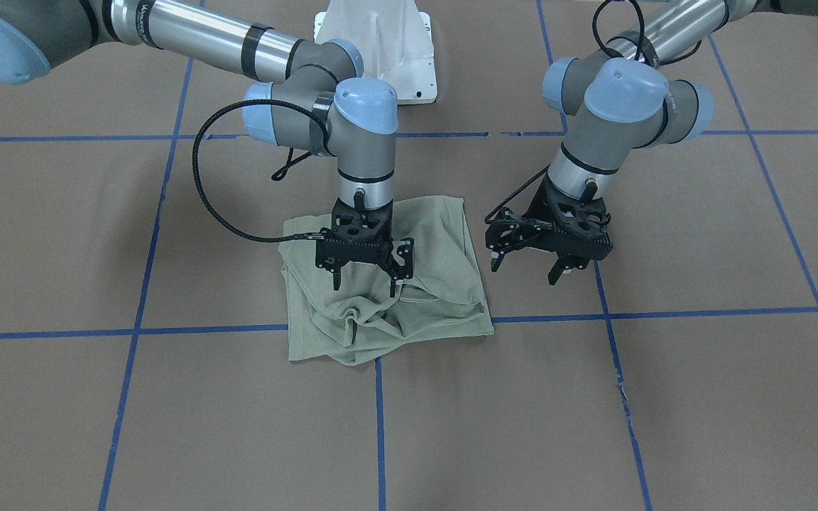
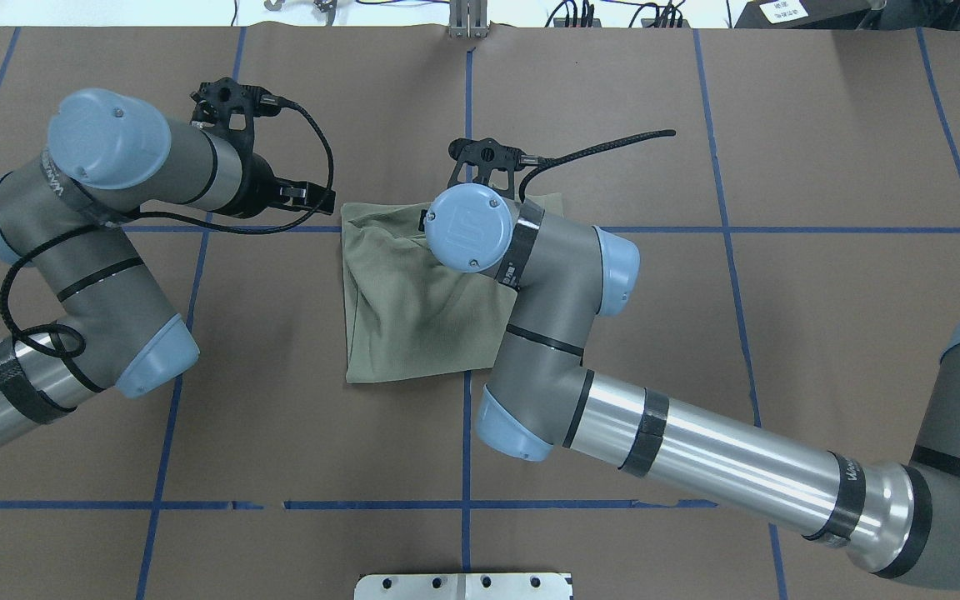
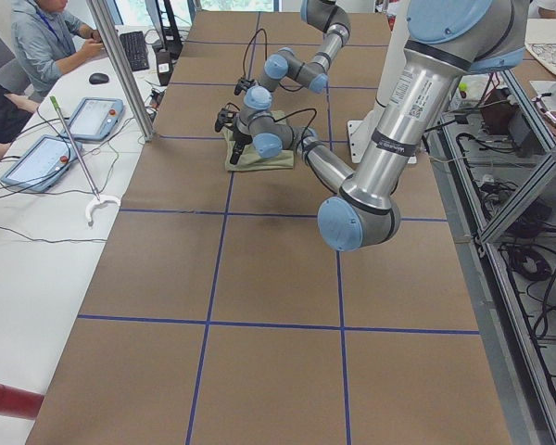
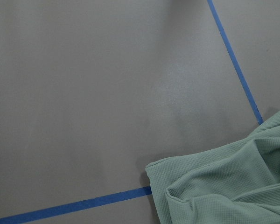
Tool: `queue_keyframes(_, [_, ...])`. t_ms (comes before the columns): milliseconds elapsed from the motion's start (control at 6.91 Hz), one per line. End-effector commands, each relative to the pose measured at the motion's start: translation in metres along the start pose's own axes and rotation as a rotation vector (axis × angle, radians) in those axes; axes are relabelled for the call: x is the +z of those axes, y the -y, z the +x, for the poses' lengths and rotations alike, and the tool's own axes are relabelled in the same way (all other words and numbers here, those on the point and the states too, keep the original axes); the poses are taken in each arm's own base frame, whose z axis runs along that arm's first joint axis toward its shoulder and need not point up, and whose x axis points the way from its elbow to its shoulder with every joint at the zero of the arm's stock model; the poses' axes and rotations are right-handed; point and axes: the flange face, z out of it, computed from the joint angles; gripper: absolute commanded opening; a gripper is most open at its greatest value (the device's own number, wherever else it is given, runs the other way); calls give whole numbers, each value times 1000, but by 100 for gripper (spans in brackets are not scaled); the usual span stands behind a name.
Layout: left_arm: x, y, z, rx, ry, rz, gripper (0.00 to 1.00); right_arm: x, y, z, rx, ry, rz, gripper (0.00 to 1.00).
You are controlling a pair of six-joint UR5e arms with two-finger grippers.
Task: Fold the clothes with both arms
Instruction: 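Lay the carried end onto the far half and release with both grippers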
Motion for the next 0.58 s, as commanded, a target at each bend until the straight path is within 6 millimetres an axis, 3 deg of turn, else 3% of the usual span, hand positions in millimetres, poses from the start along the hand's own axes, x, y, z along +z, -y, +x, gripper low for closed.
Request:
queue_keyframes(0, [1, -1, -1, -4, 2, -1, 100, 7, 14, 5, 30, -18, 13, 79])
queue_keyframes(145, [1, -2, -1, -26, 2, -2, 100, 12, 14, 6, 61, -27, 12, 70])
queue_keyframes(434, [1, -2, -1, -32, 2, -2, 100, 9, 15, -2, 150, -22, 14, 69])
